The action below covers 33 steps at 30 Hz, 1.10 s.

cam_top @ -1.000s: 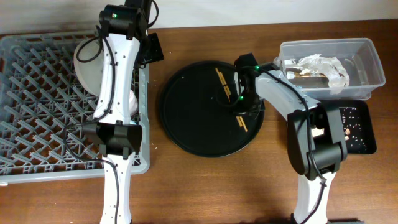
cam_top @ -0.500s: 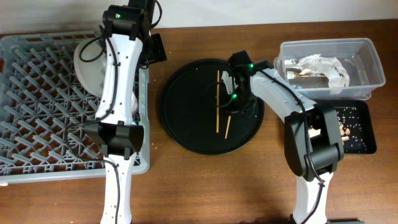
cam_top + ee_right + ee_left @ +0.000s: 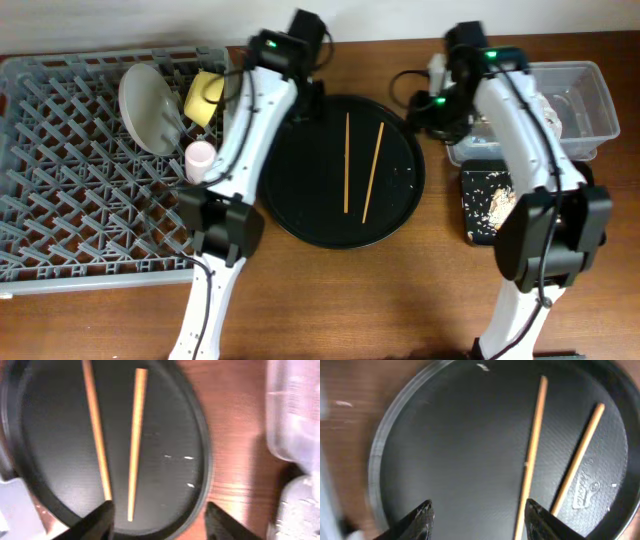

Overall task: Sort waste into correct bins and load items into the dishwasher rack
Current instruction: 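Grasp one chopstick on the black tray with the left gripper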

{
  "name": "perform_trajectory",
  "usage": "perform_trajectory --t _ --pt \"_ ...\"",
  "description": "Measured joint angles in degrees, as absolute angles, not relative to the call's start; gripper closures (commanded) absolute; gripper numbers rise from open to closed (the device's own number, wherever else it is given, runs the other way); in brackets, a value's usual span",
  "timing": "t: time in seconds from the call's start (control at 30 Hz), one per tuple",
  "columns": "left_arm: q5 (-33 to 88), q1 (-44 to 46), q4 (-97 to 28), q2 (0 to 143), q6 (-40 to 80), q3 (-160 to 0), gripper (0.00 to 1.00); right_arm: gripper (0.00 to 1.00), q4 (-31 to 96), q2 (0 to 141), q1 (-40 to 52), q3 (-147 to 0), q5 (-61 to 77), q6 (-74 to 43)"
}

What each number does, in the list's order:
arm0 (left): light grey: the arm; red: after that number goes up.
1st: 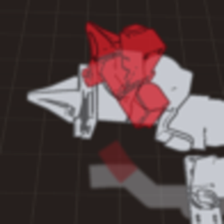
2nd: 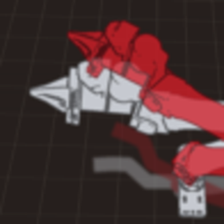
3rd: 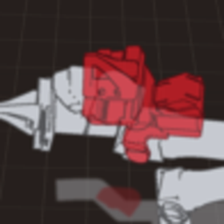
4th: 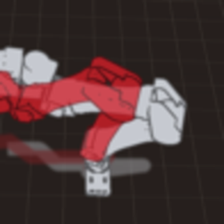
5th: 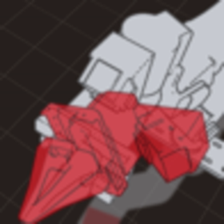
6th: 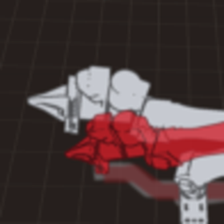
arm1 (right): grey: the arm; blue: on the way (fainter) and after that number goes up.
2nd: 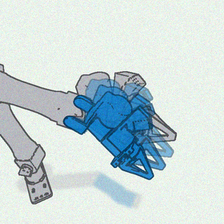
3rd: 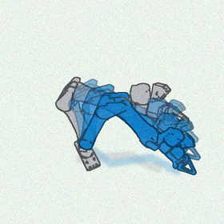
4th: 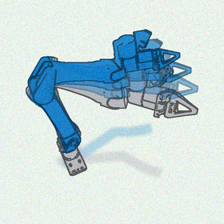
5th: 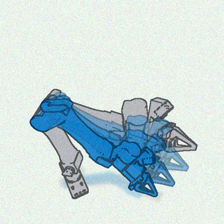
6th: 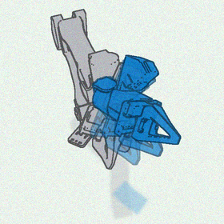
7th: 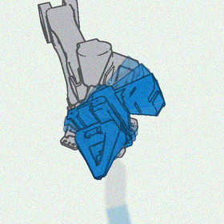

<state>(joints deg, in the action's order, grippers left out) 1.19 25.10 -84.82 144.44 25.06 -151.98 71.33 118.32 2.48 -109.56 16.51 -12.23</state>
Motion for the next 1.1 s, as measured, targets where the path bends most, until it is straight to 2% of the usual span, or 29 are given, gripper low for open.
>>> perform_trajectory --t 0.23,0.33,0.4,0.53,0.63,0.9,1.1 --pt "3.1 31.3 -78.0 144.4 25.1 -142.2 0.42 0.36 73.2 111.9 2.0 -111.4 16.1 -11.4" --pt "3.1 31.9 -76.4 144.4 25.8 -140.6 0.43 0.24 72.6 104.4 1.6 -113.1 13.0 -12.6" --pt "3.0 32.2 -74.5 144.4 26.4 -138.4 0.44 0.22 72.6 97.6 0.5 -114.2 9.3 -14.0" --pt "3.1 32.7 -69.8 144.4 27.2 -133.6 0.56 0.22 73.7 90.3 -1.8 -115.3 5.4 -14.8" --pt "3.0 33.0 -67.9 144.4 27.5 -131.7 0.65 0.22 76.2 89.5 -2.2 -115.3 4.1 -15.0" --pt "1.4 33.8 -66.3 144.4 27.5 -130.6 0.66 0.22 79.4 91.2 -2.2 -115.2 3.4 -15.0" --pt "-2.6 36.3 -64.6 144.4 27.5 -130.3 0.73 0.22 79.8 91.2 -2.2 -115.2 3.4 -15.0"
